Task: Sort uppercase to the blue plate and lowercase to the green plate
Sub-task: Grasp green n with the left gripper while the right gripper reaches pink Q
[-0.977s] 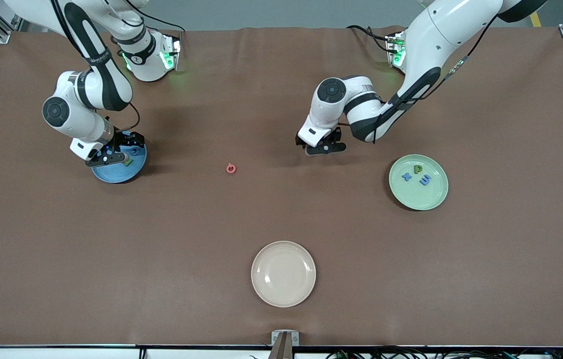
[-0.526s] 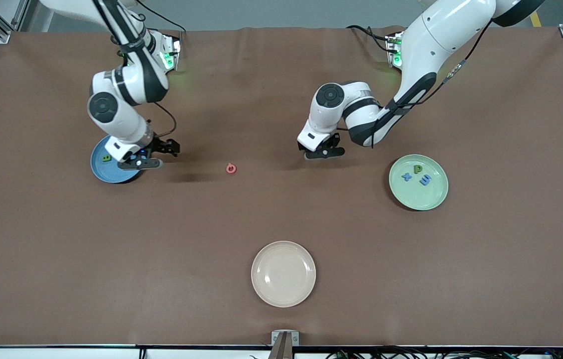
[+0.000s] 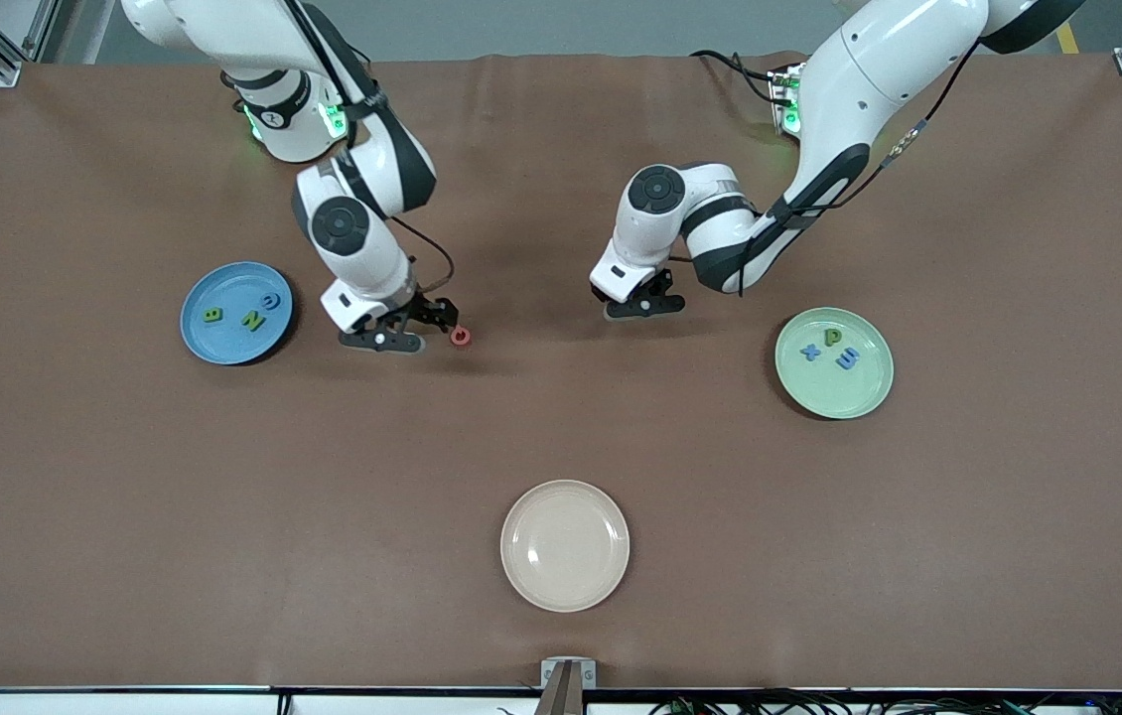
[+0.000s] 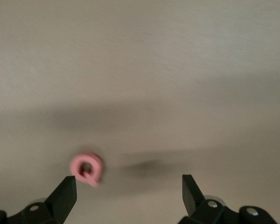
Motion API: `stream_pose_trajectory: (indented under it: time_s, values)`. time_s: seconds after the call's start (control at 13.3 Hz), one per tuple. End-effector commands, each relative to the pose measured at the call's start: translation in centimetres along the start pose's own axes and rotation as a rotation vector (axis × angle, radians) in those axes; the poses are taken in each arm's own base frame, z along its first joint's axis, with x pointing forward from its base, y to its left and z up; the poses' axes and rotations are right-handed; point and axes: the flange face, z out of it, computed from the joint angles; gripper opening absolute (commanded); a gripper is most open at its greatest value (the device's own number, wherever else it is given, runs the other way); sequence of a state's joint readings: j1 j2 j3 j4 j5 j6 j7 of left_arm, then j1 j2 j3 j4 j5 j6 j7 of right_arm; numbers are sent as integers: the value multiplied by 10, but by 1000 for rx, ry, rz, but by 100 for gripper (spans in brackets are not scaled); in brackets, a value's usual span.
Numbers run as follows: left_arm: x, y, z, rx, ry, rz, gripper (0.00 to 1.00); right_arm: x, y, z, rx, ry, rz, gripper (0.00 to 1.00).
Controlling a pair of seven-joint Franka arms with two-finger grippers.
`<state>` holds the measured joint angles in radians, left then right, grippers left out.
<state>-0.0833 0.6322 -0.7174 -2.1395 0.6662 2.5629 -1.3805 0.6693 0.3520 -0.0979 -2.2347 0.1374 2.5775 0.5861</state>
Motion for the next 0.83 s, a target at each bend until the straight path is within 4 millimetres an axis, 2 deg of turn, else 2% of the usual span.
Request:
stream_pose_trajectory:
  time_s: [0.0, 0.15, 0.38, 0.6, 0.75]
  values:
    - [5, 1, 8, -2, 7, -3, 21, 5, -15, 29, 12, 33, 33, 100]
    - [10, 0, 4, -2, 16, -9, 12, 0, -21, 36, 15, 43, 53, 100]
    - [20, -9, -10, 7, 43, -23, 5, -10, -32, 38, 15, 42, 61, 100]
    - [41, -34, -36, 12, 86, -31, 3, -19, -38, 39, 12, 38, 52, 99]
    - [63, -61, -55, -10, 85, -51, 3, -24, -43, 39, 12, 39, 37, 93]
